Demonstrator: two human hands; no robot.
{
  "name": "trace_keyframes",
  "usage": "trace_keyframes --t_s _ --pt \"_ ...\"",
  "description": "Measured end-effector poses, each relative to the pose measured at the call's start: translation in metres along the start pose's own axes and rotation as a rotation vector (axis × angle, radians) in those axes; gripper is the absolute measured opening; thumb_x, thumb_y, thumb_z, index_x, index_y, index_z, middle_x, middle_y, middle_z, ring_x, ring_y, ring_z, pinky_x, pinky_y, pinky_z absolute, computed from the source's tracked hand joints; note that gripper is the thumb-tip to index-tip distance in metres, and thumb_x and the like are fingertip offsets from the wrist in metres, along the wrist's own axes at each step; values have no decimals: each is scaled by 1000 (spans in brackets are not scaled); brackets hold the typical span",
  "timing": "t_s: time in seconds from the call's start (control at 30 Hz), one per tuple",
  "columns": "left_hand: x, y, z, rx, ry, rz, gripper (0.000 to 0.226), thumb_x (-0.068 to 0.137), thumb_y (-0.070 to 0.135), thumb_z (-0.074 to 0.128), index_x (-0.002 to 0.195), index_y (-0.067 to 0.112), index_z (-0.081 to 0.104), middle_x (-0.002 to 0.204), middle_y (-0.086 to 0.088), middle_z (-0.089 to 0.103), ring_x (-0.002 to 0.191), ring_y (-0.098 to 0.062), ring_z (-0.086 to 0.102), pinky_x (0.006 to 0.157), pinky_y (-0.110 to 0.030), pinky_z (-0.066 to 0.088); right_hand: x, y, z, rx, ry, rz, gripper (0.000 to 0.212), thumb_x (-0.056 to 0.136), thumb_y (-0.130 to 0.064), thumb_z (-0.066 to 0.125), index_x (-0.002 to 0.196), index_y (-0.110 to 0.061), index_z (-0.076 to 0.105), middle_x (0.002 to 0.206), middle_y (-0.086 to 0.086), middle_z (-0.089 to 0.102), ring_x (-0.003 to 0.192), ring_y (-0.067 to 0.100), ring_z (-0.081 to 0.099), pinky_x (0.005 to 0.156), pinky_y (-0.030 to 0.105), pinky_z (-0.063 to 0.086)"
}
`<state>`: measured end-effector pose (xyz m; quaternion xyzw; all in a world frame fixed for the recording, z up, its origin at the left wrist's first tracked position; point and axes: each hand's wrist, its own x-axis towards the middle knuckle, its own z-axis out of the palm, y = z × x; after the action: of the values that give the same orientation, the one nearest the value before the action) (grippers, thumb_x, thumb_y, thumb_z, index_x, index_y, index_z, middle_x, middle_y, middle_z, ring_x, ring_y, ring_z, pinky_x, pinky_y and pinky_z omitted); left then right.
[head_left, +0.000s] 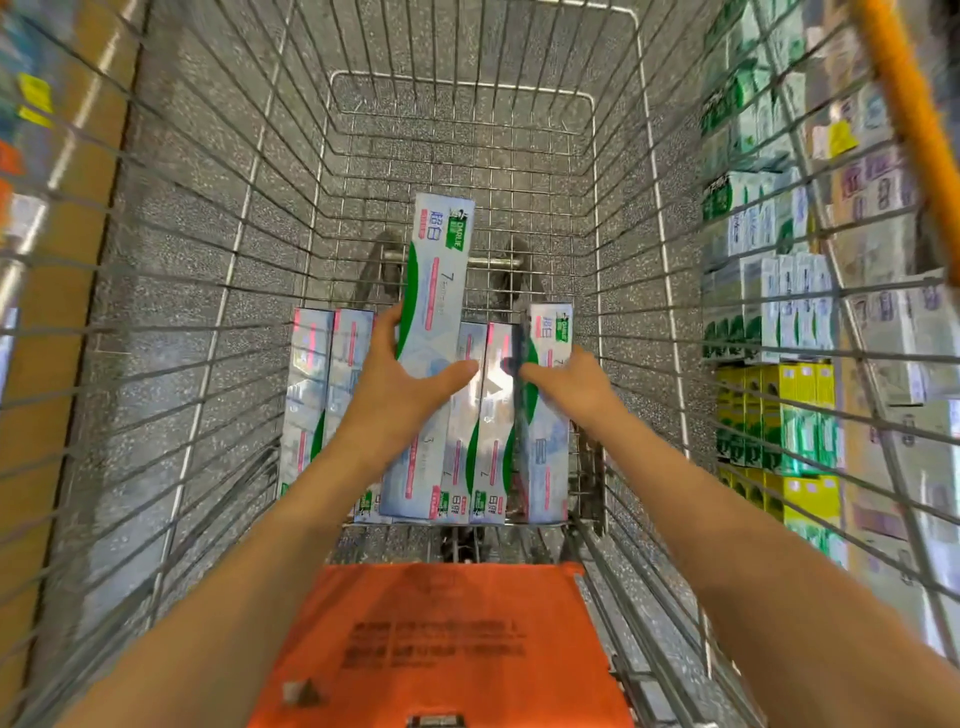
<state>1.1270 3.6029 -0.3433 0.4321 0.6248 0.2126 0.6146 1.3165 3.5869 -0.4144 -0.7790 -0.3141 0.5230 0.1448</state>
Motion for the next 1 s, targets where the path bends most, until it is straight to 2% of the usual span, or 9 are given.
trace_keyframes --t_s 0.03,0.1,0.2,0.3,0.4,0.53,0.67,0.9,1.0 --pt "0 0 -4 3 19 -2 68 79 19 73 130 32 30 104 20 53 86 11 53 71 -8 43 -5 -12 -4 -64 -24 -52 26 80 -28 74 90 -14 54 76 -4 56 64 9 54 44 9 38" --pt "1 1 -12 9 77 0 69 79 19 72 134 25 31 101 17 54 82 11 52 68 -5 45 -17 -36 -8 -238 -114 -177 56 76 -21 75 124 -15 46 97 -2 57 84 16 59 63 21 48" --pt "4 9 -30 35 182 21 64 82 17 70 135 17 33 101 11 53 73 10 47 51 1 39 -41 -62 -2 -504 -256 -347 86 72 -18 77 140 -23 26 116 3 53 90 22 59 78 39 54" --pt "14 13 -50 -17 265 35 68 81 18 71 137 13 33 116 2 57 80 1 56 79 -20 51 -62 -61 11 -785 -363 -431 84 76 -22 74 143 -31 23 129 5 45 106 27 55 92 46 47" --pt "18 17 -60 -35 283 29 78 79 22 73 142 15 28 122 -1 58 91 -10 60 89 -33 47 -78 -42 28 -1101 -446 -606 73 82 -20 64 143 -35 27 131 7 42 120 32 44 104 51 28" --pt "20 17 -57 -48 264 28 73 81 19 71 140 16 29 109 6 58 86 -6 59 85 -32 46 -84 -23 27 -1433 -451 -786 68 89 -18 60 146 -32 26 148 8 30 137 34 25 110 63 8" --pt "16 10 -44 -37 217 11 71 82 17 71 141 14 31 113 2 58 91 -13 59 84 -30 45 -76 4 -1 -1655 -449 -717 62 93 -13 54 147 -24 25 153 9 22 143 34 4 100 75 1" --pt "9 -1 -25 6 115 -12 74 82 20 70 142 23 27 103 15 54 86 -3 55 77 -20 40 -60 41 4 -1712 -357 -615 76 94 -15 53 151 -18 3 156 18 -13 138 47 -21 96 80 4" --pt "10 -6 -26 27 82 -24 78 81 21 71 143 26 25 115 10 53 96 -9 56 79 -19 40 -56 54 16 -1644 -347 -571 82 93 -3 47 150 -23 -9 149 16 -33 129 53 -30 97 80 2"
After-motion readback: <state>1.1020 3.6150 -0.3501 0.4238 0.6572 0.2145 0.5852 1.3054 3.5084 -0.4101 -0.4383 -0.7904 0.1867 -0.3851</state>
